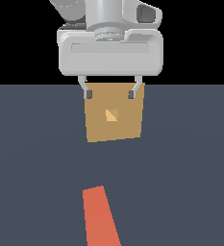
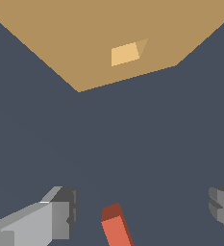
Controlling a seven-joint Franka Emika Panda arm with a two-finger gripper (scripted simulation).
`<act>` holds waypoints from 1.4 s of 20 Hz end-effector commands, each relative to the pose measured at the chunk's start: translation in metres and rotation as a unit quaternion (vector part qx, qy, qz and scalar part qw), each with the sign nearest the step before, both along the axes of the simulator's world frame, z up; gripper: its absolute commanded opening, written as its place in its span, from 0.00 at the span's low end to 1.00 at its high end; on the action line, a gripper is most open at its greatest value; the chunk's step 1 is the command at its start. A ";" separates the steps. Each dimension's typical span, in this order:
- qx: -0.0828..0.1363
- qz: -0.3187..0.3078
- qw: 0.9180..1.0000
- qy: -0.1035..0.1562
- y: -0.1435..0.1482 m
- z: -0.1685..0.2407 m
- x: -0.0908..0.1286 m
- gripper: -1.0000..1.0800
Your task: Insert the peg into the horizontal hole in a box.
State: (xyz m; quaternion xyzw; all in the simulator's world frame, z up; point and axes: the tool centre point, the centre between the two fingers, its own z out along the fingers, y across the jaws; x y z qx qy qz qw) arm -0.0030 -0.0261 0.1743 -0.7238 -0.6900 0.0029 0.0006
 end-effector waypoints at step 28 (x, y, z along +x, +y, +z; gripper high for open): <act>0.001 0.097 0.995 -0.001 -0.148 -0.061 -0.007 0.96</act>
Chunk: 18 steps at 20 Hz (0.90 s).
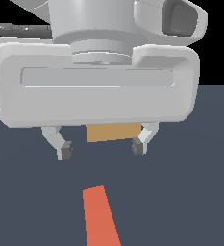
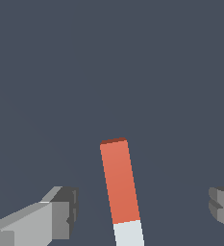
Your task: Insert the peg into the horizontal hole in a box.
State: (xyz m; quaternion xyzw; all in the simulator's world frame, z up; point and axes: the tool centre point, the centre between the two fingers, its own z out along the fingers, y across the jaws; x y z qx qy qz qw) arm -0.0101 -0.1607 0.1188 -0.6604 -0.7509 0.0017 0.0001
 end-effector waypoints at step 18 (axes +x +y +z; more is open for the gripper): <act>0.001 0.080 0.997 -0.001 -0.119 -0.050 0.020 0.96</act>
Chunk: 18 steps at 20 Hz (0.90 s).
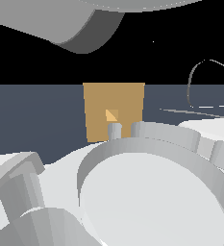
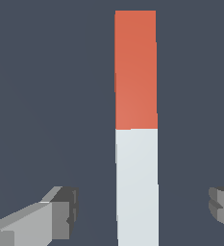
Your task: Insert the peg into the horizontal hole in a box.
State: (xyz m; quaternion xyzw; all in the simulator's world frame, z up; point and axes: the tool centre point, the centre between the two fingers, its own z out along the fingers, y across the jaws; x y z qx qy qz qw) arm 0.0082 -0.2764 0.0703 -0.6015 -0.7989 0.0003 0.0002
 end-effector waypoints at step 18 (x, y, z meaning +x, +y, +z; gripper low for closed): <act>0.000 0.006 1.000 0.000 -0.007 -0.043 0.003 0.96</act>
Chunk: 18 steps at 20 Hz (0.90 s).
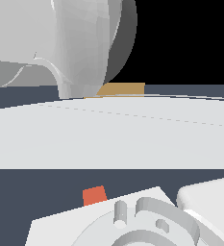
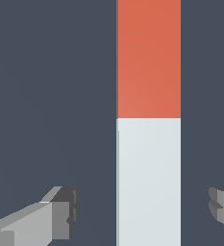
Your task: Insert the peg into the horizontal hole in a box.
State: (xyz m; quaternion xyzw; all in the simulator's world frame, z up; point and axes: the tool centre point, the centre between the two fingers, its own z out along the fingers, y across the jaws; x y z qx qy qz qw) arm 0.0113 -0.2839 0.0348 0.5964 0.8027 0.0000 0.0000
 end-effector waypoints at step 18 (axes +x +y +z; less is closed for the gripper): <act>0.000 0.001 1.000 0.000 0.000 -0.018 0.001 0.00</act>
